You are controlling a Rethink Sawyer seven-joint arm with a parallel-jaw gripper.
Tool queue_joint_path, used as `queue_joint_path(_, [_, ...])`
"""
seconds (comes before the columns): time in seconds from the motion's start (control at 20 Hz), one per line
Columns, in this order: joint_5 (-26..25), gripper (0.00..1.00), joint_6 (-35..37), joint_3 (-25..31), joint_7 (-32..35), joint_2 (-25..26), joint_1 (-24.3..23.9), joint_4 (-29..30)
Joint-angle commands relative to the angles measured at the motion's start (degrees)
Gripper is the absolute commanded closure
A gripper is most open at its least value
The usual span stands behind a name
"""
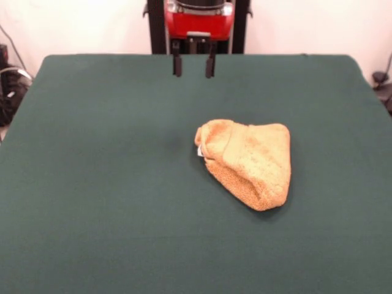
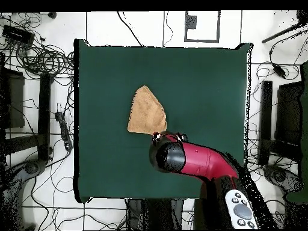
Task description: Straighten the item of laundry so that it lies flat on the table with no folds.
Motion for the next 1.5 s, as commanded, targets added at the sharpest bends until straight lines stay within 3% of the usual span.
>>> queue_joint_path(0.05, [-2.8,0.0,2.3,6.0,0.1,-1.6,-4.9,2.4])
queue_joint_path(0.5, [-2.9,0.0,2.4,6.2,2.4,-1.6,-3.9,1.7])
queue_joint_path(1.5, [-0.7,0.0,0.9,6.5,5.3,4.6,0.7,-5.6])
